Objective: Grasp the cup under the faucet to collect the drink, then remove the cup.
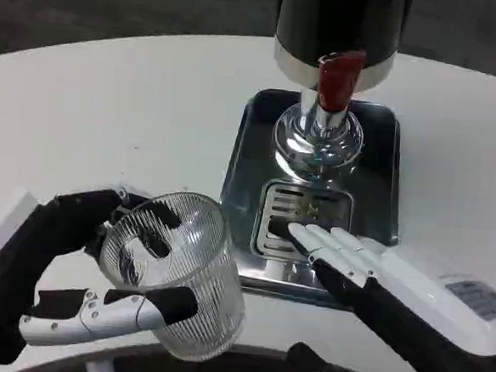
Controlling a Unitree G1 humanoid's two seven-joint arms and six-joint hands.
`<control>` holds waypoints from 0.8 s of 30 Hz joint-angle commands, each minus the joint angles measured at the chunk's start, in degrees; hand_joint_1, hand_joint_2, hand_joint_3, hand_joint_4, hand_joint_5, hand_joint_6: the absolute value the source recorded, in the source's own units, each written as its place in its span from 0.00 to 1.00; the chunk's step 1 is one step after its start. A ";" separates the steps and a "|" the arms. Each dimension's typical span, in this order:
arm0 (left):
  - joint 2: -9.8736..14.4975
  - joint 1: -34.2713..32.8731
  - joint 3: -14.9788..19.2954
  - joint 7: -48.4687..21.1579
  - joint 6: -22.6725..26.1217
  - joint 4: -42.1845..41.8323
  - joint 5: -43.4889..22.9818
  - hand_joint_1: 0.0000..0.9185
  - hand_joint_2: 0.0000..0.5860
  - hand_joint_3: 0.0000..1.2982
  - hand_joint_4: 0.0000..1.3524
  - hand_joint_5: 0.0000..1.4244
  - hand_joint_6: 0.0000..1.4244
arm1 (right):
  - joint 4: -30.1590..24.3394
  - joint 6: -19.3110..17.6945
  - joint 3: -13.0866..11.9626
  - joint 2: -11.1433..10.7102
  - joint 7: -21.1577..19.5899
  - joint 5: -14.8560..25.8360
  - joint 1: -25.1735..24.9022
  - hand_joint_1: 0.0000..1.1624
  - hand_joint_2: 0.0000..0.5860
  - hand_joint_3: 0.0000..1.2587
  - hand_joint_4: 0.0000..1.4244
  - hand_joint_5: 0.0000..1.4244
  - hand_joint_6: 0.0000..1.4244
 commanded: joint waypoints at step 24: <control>-0.04 0.20 1.79 0.69 -1.81 0.90 -1.37 0.73 0.00 0.56 0.59 0.61 0.54 | -0.98 -0.31 0.79 1.53 1.18 -0.88 0.36 0.53 0.82 0.00 0.00 0.00 0.00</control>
